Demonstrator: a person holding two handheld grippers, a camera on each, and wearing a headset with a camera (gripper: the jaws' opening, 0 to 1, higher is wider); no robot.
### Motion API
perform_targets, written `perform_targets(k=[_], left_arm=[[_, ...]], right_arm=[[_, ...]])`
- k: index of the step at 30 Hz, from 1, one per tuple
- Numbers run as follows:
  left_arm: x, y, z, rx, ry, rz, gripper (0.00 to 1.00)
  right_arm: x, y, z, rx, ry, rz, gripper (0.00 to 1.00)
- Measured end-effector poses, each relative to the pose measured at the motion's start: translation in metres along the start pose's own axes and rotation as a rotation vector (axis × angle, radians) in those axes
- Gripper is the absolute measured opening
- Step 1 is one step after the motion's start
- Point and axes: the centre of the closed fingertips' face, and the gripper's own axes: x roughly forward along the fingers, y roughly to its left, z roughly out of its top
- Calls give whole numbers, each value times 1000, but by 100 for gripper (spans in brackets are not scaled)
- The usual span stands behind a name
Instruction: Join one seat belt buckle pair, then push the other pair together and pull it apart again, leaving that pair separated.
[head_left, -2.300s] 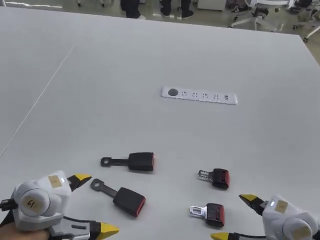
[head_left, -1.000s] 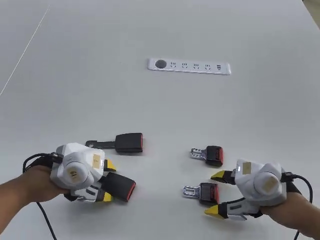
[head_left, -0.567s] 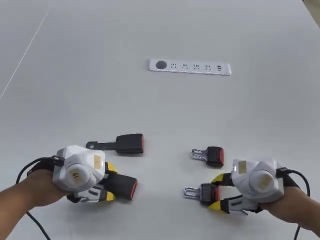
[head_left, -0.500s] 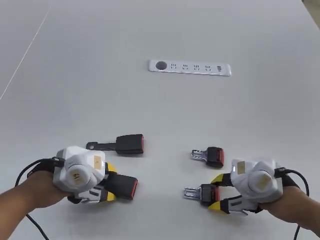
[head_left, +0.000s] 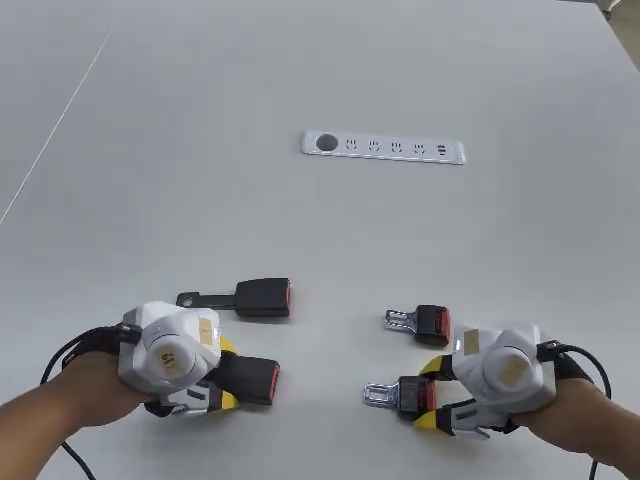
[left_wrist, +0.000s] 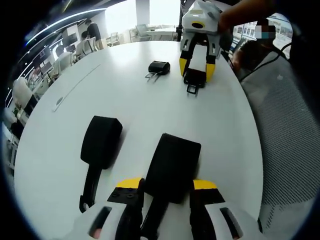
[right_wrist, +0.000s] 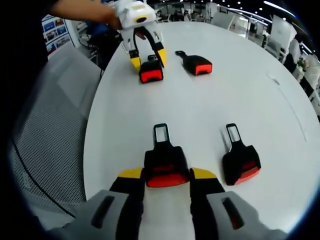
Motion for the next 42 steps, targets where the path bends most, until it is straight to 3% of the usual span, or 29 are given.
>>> perform_targets(k=[15,22,42], left_arm=[[0,1,0,-28,5,16,37],[0,2,0,-24,12,15,37],[0,1,1,-24,20,14,37]], right_arm=[[15,4,29,-3,-45,15,36],[25,6,48,-5,-86,18,36],[44,13,82,-10,-137,33,36]])
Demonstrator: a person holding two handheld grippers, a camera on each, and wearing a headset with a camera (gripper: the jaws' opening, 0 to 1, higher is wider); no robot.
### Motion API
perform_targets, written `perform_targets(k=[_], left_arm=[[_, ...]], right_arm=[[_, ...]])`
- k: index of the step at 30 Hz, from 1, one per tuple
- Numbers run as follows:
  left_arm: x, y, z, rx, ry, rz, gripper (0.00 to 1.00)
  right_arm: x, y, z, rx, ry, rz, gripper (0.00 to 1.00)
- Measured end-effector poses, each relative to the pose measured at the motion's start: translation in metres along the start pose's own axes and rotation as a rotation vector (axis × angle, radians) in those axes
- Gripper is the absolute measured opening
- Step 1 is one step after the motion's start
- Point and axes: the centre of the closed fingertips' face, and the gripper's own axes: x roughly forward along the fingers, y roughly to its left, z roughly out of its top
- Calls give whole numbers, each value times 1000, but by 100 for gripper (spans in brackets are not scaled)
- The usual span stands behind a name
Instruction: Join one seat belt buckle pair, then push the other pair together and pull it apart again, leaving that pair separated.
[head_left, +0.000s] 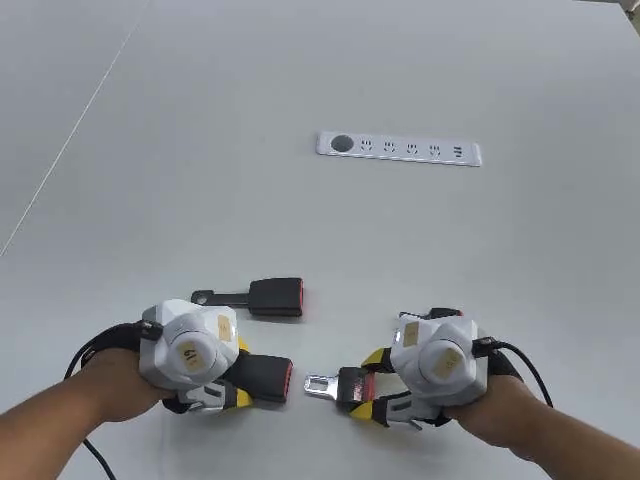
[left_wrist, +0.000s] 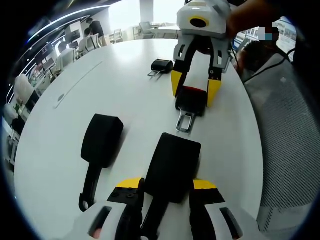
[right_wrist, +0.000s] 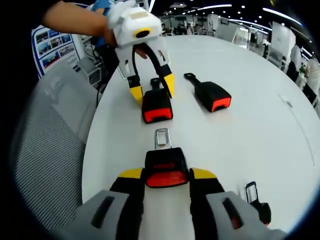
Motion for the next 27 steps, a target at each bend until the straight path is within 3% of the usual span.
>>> perform_targets(k=[10,27], left_arm=[[1,0,-1,0,6,0,37],[2,1,-3,4,24,-3,37]], right_arm=[[11,2,15,-3,-32,13,36],[23,4,24,-26,-39,22,36]])
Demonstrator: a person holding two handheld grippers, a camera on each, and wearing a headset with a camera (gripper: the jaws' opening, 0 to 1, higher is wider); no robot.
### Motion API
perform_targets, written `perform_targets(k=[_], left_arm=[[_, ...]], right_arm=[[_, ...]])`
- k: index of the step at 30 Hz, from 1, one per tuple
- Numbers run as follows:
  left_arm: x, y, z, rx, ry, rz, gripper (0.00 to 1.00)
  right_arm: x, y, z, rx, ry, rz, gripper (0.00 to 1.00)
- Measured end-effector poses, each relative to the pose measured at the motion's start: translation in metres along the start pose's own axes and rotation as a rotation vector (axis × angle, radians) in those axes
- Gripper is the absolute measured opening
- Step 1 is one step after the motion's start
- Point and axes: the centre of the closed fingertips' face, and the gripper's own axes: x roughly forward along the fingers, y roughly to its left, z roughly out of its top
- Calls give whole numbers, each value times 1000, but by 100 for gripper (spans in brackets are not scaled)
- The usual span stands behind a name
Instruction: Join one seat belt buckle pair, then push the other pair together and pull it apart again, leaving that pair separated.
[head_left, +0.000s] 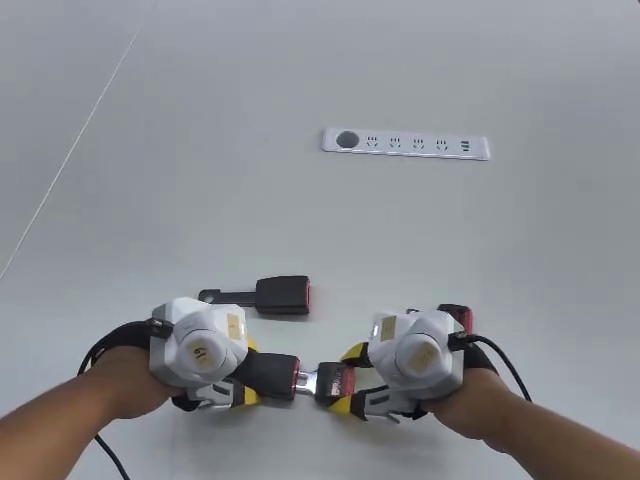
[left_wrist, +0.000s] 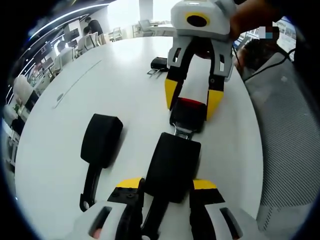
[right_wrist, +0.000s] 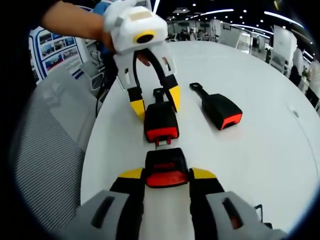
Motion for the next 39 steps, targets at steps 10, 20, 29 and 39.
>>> perform_targets(k=[10,20,29,39], left_arm=[[-1,0,1,20,20,-17,35],[0,-1,0,56,43,-35,34],[1,0,-3,32,60,-27,34],[0,-2,-1,54,47,-25,34]], right_arm=[[2,-1,0,-9,5,-4,35],[10,0,7,-30,26,0,33],[15,0,7,-4,35,8,33],[13,-3,9,-23,29,-3,34]])
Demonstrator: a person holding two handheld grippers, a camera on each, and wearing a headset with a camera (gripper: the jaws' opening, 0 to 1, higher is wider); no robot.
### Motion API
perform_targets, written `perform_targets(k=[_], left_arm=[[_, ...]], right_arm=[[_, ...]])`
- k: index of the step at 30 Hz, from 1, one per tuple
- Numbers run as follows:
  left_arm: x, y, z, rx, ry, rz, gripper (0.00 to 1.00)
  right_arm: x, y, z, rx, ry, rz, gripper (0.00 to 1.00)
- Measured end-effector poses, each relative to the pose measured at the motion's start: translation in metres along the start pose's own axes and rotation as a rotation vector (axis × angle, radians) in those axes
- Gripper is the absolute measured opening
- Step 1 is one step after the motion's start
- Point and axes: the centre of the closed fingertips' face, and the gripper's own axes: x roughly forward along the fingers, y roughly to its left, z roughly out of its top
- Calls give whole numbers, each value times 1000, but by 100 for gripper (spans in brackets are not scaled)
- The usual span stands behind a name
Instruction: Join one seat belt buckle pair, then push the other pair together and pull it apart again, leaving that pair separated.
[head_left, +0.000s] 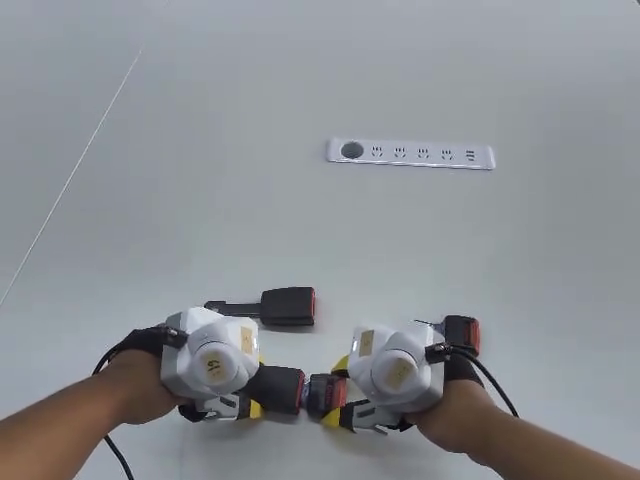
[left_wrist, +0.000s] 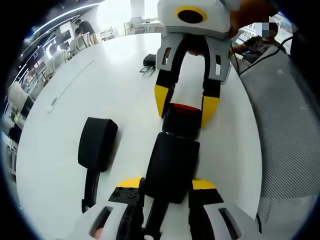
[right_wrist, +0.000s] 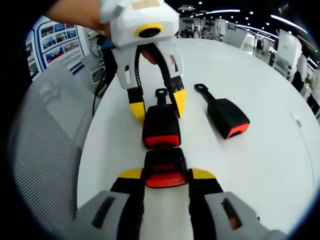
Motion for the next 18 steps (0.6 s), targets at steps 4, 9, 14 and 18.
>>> perform_targets(k=[4,9,14,18], left_arm=[[-1,0,0,0,-32,-3,35],[-1,-1,1,24,-49,-4,34],[-2,-3,3,55,-61,-18,33],[-3,-3,3,82,-68,-33,32]], right_arm=[[0,-2,2,-9,-7,-1,34],[-1,-1,3,-27,-7,-7,34],[-3,-3,3,-60,-19,-19,34],[-4,-3,3,-68,-29,-21,33]])
